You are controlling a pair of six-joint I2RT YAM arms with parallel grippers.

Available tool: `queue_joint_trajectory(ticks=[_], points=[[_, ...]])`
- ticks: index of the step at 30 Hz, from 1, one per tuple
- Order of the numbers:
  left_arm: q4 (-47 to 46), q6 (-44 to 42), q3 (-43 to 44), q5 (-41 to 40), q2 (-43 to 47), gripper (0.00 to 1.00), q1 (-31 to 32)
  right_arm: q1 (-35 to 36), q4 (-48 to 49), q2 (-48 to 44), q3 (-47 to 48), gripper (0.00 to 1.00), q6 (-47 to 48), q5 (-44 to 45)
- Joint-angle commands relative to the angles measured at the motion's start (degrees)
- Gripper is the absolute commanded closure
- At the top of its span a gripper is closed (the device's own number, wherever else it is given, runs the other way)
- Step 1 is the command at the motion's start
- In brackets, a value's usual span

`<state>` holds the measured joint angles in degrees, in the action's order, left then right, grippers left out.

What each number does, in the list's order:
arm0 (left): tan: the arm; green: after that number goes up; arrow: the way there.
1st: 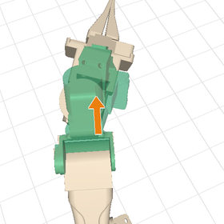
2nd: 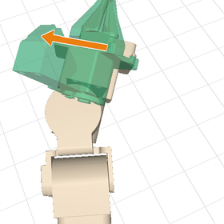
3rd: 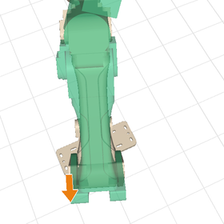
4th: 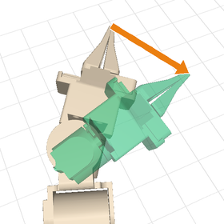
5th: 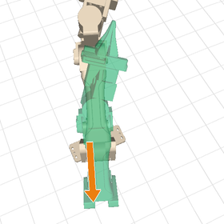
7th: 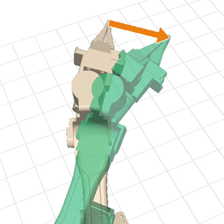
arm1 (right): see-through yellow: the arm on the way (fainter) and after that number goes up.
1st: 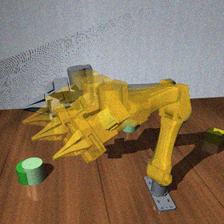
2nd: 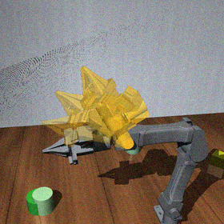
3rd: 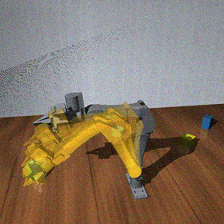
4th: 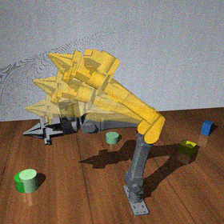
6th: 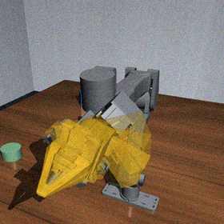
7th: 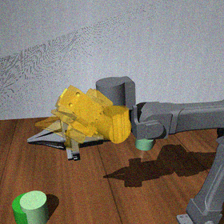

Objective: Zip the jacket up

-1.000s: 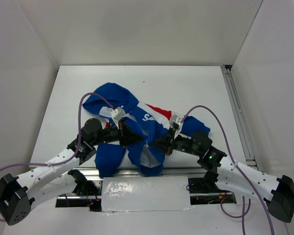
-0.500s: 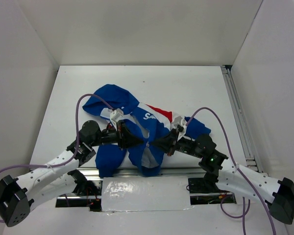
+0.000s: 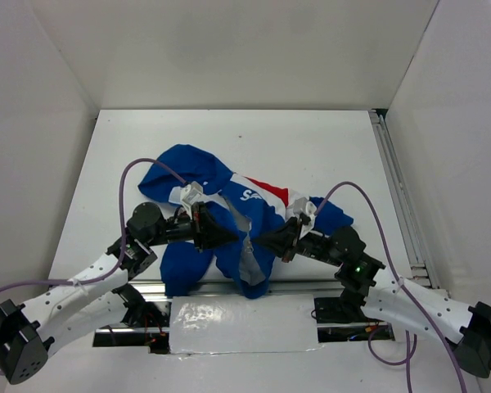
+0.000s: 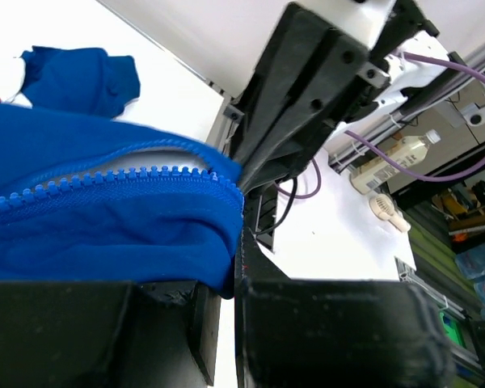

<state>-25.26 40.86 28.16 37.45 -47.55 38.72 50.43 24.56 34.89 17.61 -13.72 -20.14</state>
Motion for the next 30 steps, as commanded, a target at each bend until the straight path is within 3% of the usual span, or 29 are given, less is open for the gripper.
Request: queue_joint_trajectory(ticks=[1, 14, 30], points=[[-3.3, 0.6, 0.8, -1.8, 0.7, 1.0, 0.1, 0.6, 1.1, -1.5, 1.6, 1.0, 1.7, 0.4], [-15.7, 6.3, -2.7, -4.3, -1.1, 1.0, 0.1, 0.7, 4.0, -2.2, 0.6, 1.0, -0.7, -0.5], [-18.2, 8.4, -3.3, -4.1, -2.4, 1.0, 0.1, 0.7, 6.1, -1.0, 0.8, 1.0, -1.7, 0.5]])
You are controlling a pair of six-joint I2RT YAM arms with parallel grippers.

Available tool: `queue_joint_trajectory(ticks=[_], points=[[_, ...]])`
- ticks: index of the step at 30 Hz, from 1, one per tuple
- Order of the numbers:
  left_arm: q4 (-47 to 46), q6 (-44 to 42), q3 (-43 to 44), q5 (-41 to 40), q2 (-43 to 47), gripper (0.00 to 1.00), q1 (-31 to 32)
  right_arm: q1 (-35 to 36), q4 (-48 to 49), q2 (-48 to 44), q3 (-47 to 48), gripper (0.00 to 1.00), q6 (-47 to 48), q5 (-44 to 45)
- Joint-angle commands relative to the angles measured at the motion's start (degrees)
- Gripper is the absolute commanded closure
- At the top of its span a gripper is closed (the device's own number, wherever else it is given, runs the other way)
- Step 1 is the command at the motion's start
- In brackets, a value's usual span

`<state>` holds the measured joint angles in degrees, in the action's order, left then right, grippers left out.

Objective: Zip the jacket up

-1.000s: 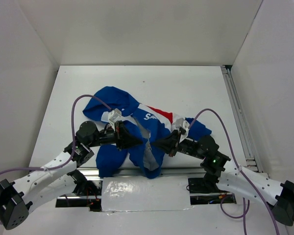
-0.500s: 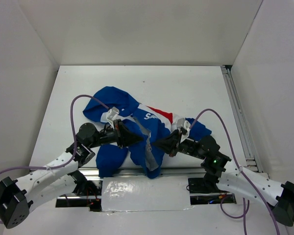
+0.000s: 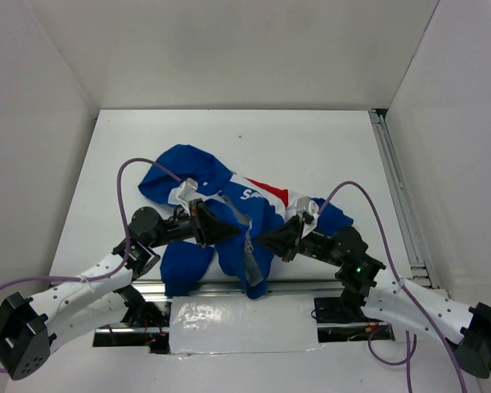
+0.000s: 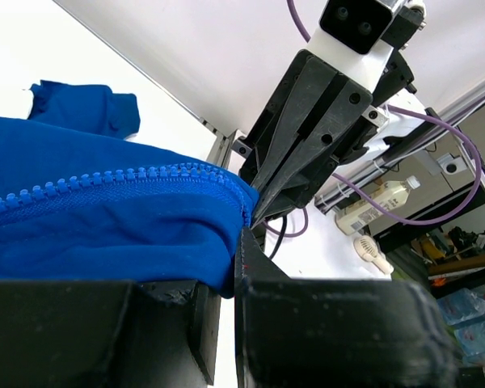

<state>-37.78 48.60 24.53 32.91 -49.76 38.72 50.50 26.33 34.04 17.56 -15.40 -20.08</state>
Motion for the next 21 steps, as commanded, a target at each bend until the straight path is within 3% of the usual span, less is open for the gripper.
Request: queue_joint_trajectory(ticks=[1, 21], points=[[-5.6, 0.6, 0.6, 0.6, -0.4, 1.0, 0.1, 0.6, 4.3, 0.1, 1.0, 1.0, 0.0, 0.3], [-6.5, 1.0, -0.7, -0.1, 0.9, 1.0, 0.2, 0.6, 5.0, -0.3, 0.7, 1.0, -1.3, 1.5]])
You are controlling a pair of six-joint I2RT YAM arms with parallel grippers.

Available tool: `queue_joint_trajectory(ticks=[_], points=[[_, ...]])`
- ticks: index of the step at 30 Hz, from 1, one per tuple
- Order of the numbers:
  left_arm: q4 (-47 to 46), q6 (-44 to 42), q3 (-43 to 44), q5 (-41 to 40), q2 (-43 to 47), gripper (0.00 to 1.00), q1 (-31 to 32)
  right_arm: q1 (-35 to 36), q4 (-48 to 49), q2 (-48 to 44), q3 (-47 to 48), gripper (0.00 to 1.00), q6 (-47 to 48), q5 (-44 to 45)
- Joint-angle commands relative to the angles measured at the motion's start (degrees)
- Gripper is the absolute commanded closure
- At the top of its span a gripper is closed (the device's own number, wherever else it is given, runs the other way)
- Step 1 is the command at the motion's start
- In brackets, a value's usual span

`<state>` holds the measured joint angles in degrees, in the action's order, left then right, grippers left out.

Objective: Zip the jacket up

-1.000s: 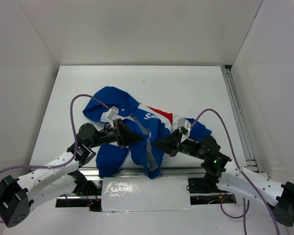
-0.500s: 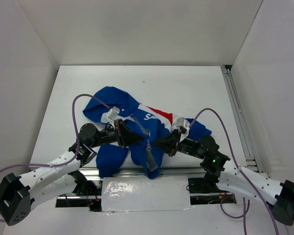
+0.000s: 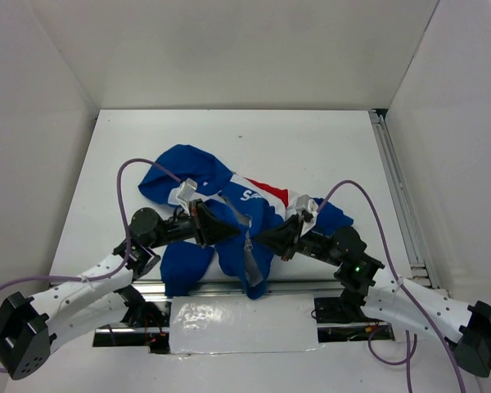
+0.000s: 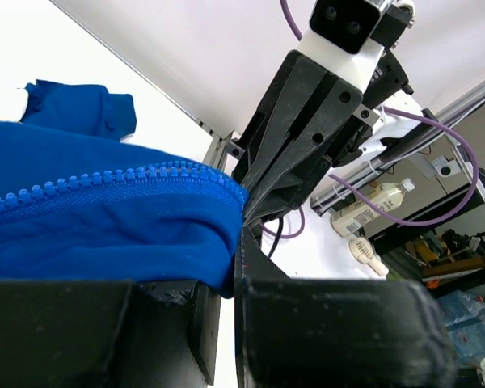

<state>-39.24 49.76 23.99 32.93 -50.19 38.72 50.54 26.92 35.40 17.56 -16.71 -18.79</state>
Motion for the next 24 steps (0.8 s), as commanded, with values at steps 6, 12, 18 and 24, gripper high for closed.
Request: queue_joint_trajectory(ticks=[6, 12, 18, 24], points=[[-2.4, -1.2, 0.4, -2.2, 2.9, 1.0, 0.3, 0.6, 1.5, -2.3, 1.5, 1.0, 0.8, 0.3], [-3.6, -1.2, 0.4, -1.5, 2.6, 1.0, 0.2, 0.6, 1.4, -0.9, 2.1, 1.0, 1.0, 0.2], [-5.0, -1.1, 0.9, 0.7, 0.4, 1.0, 0.3, 0.5, 2.3, -0.2, 2.7, 1.0, 1.0, 0.2], [-4.0, -1.2, 1.0, -0.1, 0.5, 1.0, 0.3, 0.3, 3.0, -1.0, 2.4, 1.0, 0.6, 0.8]])
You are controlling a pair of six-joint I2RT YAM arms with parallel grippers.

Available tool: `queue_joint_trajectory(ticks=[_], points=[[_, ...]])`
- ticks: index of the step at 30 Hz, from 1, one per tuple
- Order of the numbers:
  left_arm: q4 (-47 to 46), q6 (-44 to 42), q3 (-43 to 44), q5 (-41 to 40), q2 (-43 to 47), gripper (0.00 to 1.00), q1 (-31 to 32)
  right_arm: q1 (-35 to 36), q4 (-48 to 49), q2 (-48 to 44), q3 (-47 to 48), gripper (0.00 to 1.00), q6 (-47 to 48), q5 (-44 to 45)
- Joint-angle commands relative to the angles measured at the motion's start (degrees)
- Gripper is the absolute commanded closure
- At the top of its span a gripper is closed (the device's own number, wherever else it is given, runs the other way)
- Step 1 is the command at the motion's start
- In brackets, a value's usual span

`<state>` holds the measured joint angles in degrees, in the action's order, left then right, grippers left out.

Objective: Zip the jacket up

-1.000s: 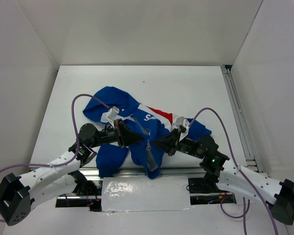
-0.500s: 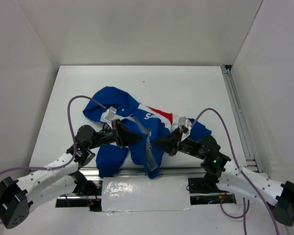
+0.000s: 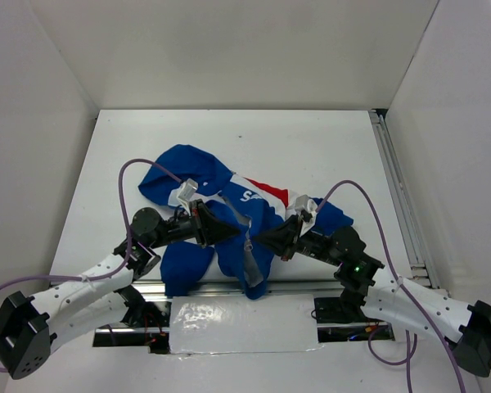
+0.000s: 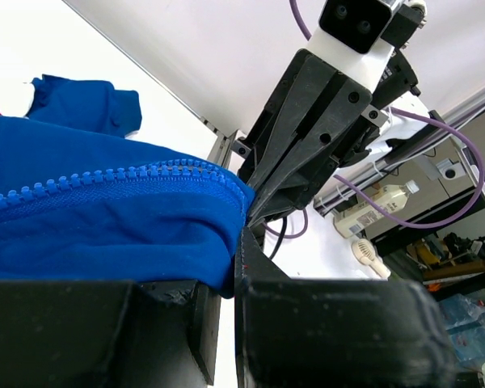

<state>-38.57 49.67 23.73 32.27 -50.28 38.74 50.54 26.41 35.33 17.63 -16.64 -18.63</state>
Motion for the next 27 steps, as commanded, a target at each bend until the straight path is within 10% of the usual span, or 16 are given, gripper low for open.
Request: queue_joint_trajectory(ticks=[1, 27], points=[[-5.0, -1.1, 1.1, 0.8, 0.6, 1.0, 0.4, 0.5, 3.8, -1.0, 2.3, 1.0, 0.5, 0.7], [0.1, -3.3, 4.6, 5.3, -2.4, 0.98, 0.5, 0.6, 11.4, 0.8, 1.7, 1.0, -7.9, 4.2]])
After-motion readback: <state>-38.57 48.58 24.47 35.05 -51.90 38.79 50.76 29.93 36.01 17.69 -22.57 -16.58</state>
